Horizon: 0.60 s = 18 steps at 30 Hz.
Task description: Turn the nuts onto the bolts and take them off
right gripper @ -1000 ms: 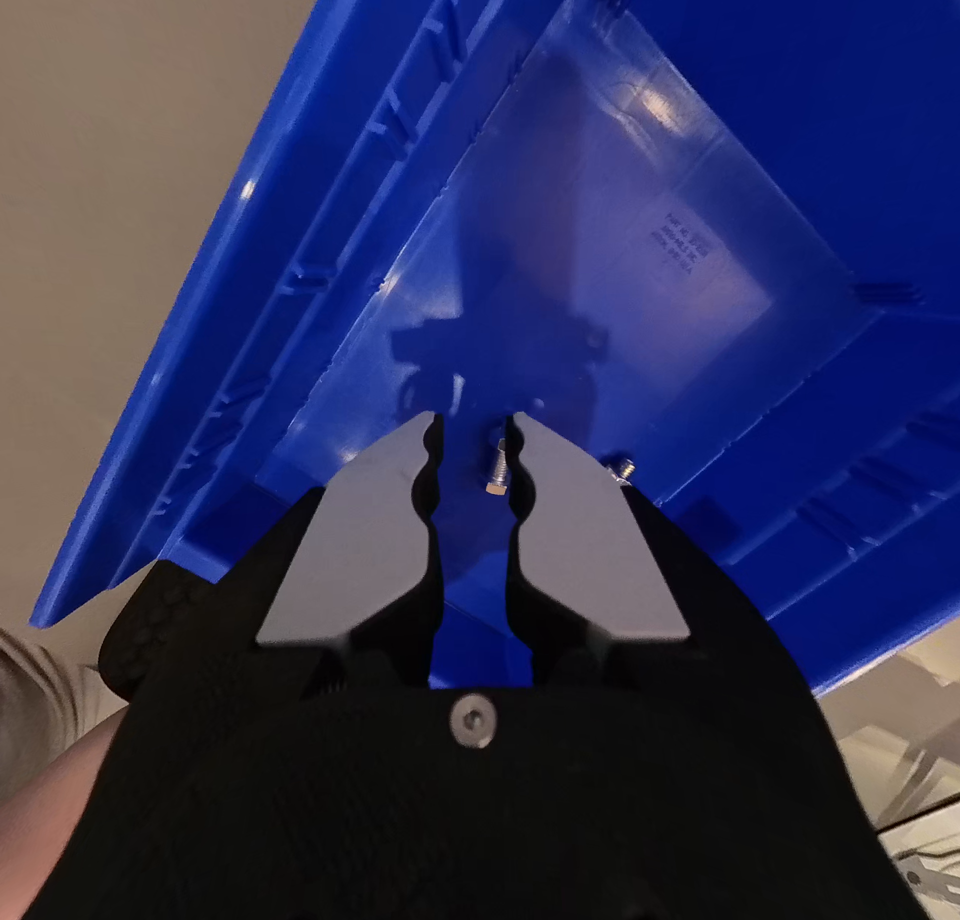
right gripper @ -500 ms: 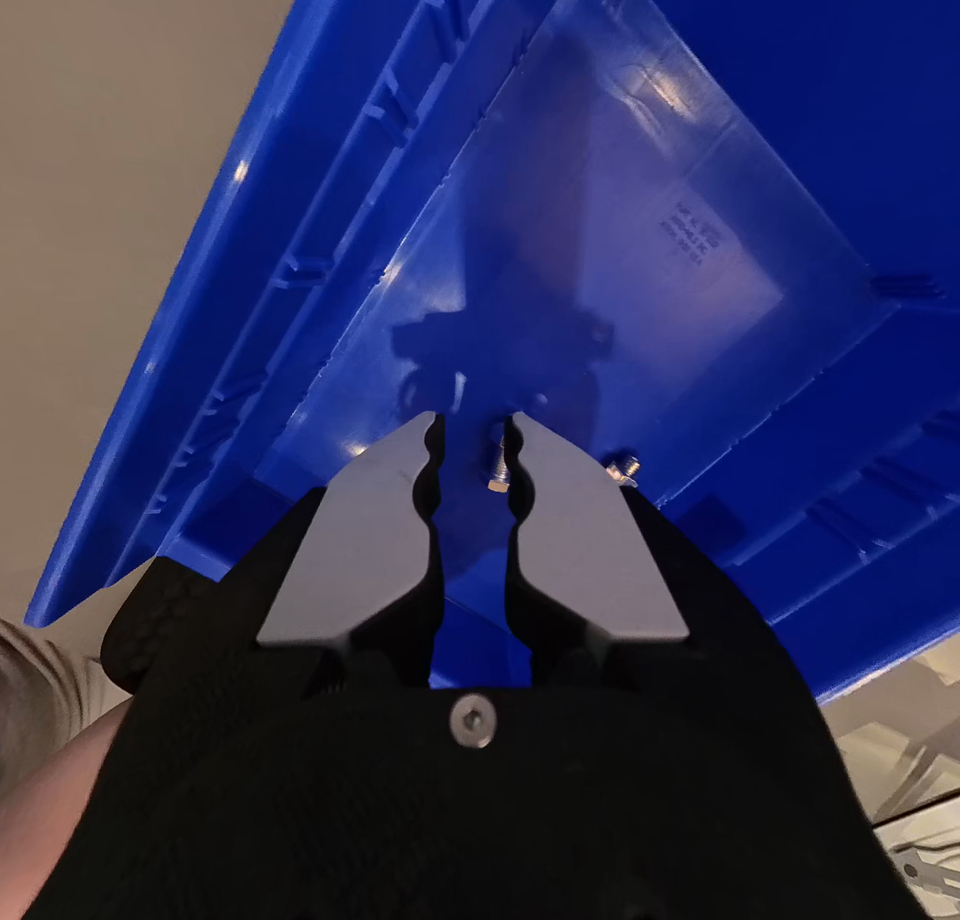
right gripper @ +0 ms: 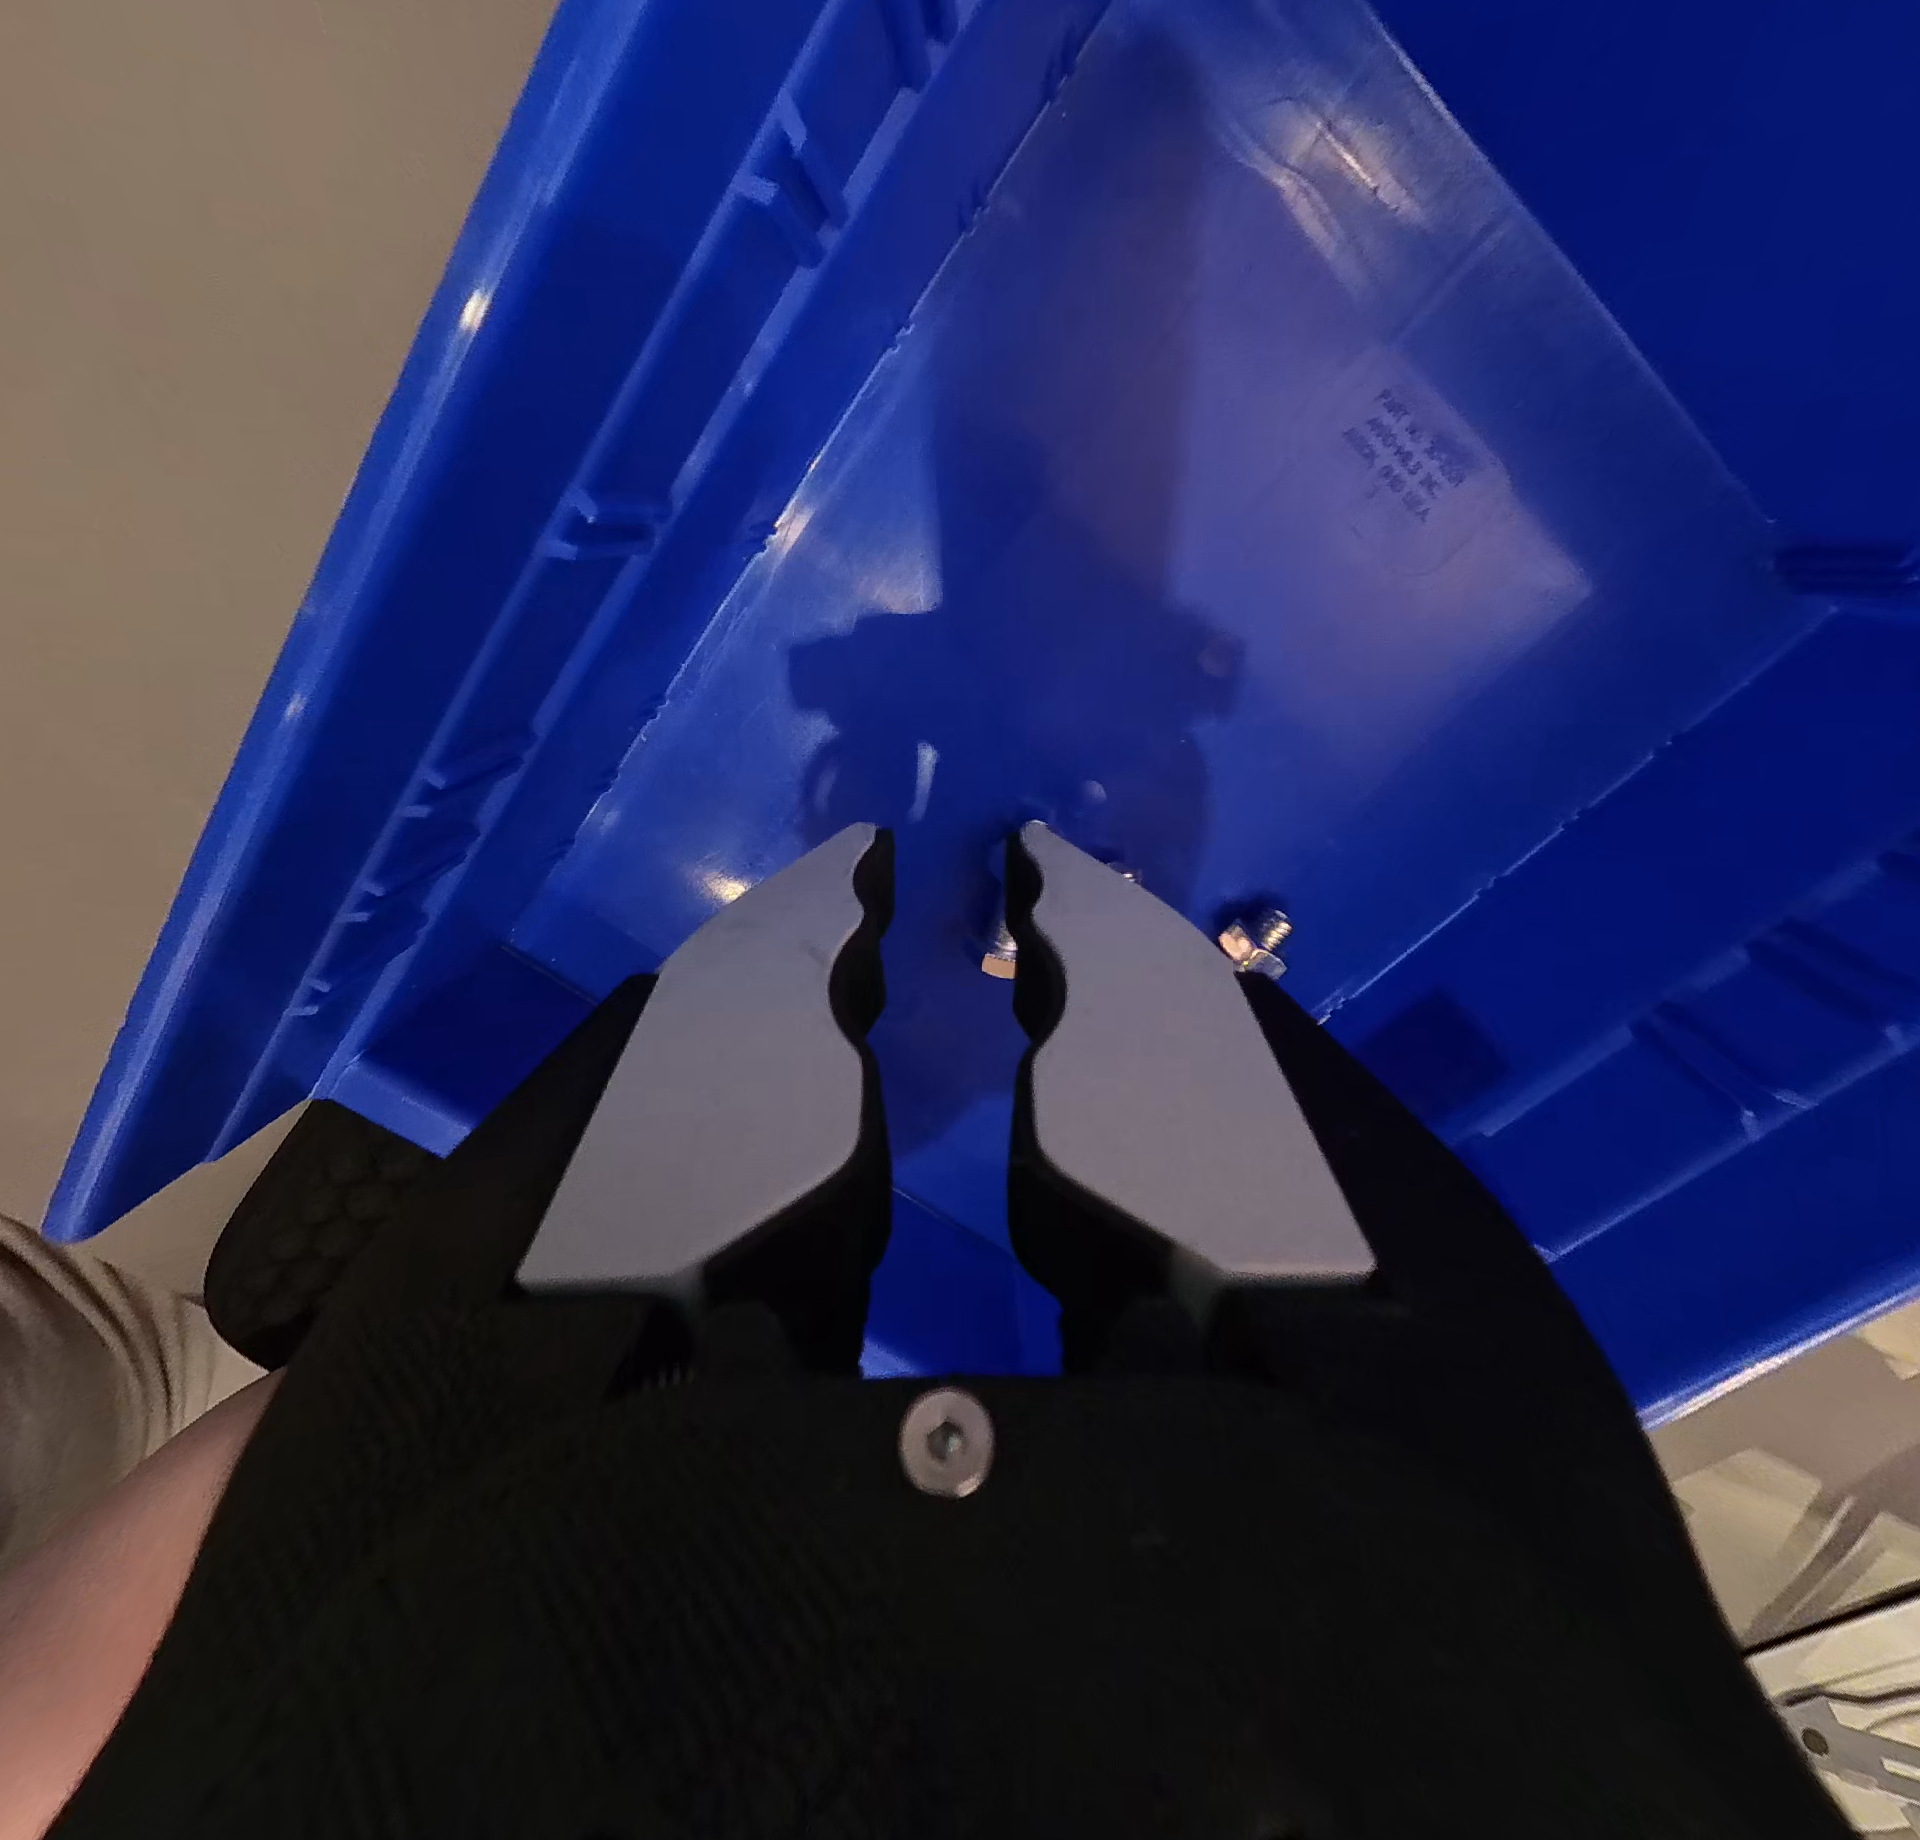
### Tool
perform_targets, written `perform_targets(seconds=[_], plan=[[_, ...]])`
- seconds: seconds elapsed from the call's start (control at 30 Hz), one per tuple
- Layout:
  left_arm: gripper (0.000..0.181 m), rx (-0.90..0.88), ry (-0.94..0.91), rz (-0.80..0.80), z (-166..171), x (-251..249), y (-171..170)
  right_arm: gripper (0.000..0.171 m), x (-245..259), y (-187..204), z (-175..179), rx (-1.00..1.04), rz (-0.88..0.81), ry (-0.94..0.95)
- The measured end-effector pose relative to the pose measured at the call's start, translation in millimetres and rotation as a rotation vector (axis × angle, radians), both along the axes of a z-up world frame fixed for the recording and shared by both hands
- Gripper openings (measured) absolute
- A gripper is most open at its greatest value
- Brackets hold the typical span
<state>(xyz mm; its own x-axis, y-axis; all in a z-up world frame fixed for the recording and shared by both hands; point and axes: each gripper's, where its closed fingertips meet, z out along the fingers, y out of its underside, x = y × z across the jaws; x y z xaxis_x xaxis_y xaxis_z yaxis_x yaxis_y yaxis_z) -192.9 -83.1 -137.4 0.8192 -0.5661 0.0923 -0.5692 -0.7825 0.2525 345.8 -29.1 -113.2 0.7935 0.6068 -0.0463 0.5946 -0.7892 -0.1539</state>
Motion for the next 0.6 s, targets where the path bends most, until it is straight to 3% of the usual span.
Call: perform_targets(seconds=[0.6], plan=[[0.027,-0.044,0.071,-0.055,-11,-9,-4,0.021,0,-3,-2,-0.020,0.005,0.006]])
